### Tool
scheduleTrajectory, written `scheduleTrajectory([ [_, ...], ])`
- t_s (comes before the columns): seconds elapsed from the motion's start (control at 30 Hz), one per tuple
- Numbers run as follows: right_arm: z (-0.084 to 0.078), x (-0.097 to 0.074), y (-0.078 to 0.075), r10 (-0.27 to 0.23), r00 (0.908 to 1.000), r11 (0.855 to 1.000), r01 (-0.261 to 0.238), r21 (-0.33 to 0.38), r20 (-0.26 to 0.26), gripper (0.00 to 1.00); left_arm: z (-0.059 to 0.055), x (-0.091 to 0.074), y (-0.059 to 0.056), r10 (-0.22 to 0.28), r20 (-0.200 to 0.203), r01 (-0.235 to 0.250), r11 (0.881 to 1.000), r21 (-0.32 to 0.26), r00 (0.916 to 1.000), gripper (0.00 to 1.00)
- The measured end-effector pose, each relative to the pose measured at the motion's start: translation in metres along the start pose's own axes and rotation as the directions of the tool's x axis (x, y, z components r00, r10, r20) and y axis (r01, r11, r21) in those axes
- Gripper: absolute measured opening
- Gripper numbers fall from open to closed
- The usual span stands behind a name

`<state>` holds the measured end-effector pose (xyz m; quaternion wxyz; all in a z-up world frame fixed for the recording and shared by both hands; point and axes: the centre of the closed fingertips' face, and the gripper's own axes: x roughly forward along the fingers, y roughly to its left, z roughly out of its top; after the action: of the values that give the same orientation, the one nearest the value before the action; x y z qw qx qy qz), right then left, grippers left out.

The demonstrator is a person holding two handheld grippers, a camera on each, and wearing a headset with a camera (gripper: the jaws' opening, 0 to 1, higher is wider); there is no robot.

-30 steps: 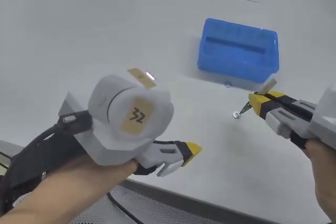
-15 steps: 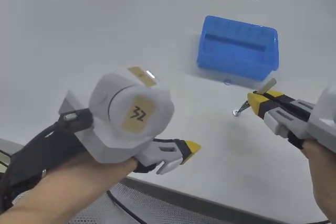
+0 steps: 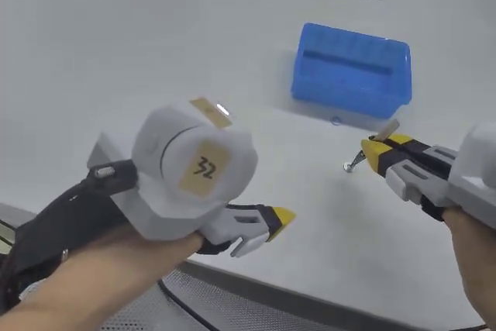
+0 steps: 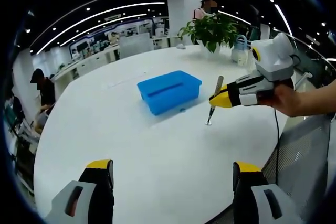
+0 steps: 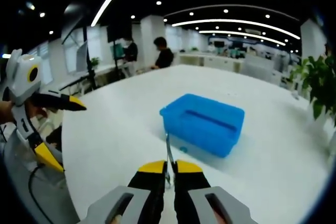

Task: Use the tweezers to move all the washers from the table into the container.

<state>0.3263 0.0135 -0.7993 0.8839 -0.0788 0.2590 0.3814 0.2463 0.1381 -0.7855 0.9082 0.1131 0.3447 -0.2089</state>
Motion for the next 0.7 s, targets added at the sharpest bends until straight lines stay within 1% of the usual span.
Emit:
scheduleTrajectory([
  [0.13, 0.003, -0.003, -0.001, 0.002, 1.0, 1.0, -0.002, -0.005, -0.002, 0.01, 0.001, 0.0, 0.0, -0.001, 0.002, 0.001, 1.0, 0.003, 1.0, 0.97],
  [0.4, 0.025, -0.011, -0.007, 0.0, 0.9994, 1.0, -0.001, 0.013, 0.036, 0.01, 0.003, 0.001, 0.001, -0.001, 0.011, 0.001, 1.0, 0.004, 0.9999, 0.97],
  [0.53, 0.04, -0.013, -0.014, -0.012, 0.998, 1.0, 0.011, 0.02, 0.062, 0.01, 0.005, 0.001, 0.002, 0.0, 0.017, 0.0, 1.0, 0.009, 0.9999, 0.96],
  [0.7, 0.063, -0.011, -0.03, -0.051, 0.9927, 0.999, 0.049, 0.019, 0.109, 0.01, 0.007, 0.001, 0.003, -0.001, 0.019, 0.001, 1.0, 0.012, 0.9998, 0.96],
])
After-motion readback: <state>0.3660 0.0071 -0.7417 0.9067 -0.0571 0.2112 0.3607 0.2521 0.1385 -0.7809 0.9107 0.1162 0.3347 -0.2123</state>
